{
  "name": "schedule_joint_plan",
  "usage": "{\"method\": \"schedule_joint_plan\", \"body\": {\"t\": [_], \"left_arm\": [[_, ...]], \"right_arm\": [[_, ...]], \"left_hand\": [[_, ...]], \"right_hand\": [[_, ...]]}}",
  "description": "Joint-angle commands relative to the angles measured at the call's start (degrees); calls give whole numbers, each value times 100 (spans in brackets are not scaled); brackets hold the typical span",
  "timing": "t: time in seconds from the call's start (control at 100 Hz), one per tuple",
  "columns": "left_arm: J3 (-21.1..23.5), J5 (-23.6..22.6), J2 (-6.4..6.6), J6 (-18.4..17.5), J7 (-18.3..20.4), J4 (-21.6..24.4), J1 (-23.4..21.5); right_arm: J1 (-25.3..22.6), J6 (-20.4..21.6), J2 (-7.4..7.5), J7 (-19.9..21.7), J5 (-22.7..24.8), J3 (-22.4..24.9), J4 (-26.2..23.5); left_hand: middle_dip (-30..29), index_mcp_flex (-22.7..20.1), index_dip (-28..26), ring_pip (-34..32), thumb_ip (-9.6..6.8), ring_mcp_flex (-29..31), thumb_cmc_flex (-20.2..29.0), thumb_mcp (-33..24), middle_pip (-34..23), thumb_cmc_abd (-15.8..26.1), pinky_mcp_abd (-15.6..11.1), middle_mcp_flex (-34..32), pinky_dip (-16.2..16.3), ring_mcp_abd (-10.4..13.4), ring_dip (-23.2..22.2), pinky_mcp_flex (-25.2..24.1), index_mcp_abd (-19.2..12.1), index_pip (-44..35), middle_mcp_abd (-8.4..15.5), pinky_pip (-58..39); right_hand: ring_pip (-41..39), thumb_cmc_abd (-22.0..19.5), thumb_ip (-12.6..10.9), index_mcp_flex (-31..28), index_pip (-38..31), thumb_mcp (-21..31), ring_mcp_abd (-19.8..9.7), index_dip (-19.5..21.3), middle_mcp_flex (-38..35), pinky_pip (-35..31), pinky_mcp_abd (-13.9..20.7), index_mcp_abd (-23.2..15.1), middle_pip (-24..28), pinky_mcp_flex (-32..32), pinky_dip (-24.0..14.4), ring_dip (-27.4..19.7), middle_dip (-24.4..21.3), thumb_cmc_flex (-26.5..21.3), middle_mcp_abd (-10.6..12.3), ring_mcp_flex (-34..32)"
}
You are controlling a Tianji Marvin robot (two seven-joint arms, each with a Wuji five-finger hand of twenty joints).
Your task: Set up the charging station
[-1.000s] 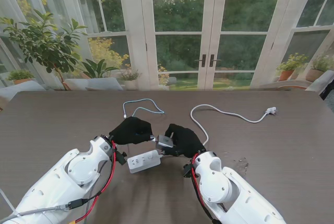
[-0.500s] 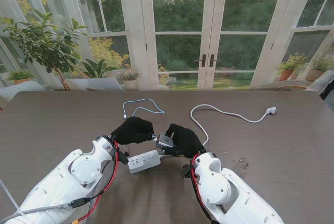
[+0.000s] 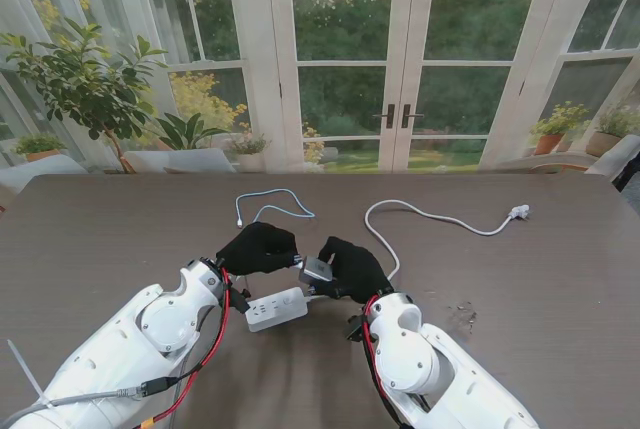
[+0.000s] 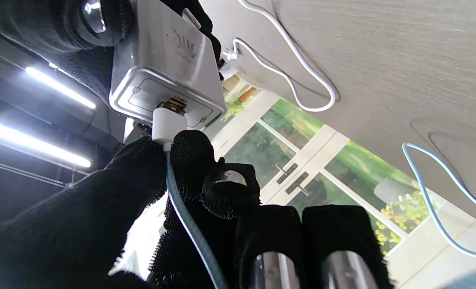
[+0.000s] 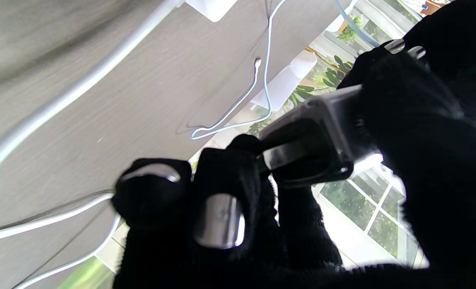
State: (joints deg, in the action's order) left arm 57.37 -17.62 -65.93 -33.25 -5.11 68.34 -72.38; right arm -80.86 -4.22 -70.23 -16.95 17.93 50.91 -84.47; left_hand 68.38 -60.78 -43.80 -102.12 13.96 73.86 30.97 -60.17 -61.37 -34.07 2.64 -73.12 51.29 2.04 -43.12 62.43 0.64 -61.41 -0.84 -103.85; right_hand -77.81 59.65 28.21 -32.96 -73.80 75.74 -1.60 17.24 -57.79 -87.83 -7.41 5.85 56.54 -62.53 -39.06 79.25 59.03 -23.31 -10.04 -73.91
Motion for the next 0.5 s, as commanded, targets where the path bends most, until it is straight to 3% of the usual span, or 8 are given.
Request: {"method": "schedule_joint_plan", "body": {"t": [0.0,0.49], "left_arm": [[-62,-53,-86,-32,81,-19,0],[-352,81,-200,-195,-65,-361,235]], "right_arm": [[-19,-2,-102,63,-61,-37,-179],[-7,-138,-173,-62,-165,-110,-238]], "left_hand": [[34,-44,177,-345,99,-86,-4,-277,-331,102,-536,-411,-61,519,58,176,598,-5,-202,-1613],[88,-89,368,-352,86,-88,-3,-303,-281,55,-555,-413,-91,482,74,176,610,-45,-208,-1613]], "right_hand": [[-204,-621,-737,-324,-1639,1031,-166,286,-392,-339,58,-598,497,-152,-32,-3140,112,-792,632,-162],[-203,-599,-748,-316,-1644,1022,-176,282,-402,-340,83,-564,474,-154,-32,-3111,142,-836,615,-162]]}}
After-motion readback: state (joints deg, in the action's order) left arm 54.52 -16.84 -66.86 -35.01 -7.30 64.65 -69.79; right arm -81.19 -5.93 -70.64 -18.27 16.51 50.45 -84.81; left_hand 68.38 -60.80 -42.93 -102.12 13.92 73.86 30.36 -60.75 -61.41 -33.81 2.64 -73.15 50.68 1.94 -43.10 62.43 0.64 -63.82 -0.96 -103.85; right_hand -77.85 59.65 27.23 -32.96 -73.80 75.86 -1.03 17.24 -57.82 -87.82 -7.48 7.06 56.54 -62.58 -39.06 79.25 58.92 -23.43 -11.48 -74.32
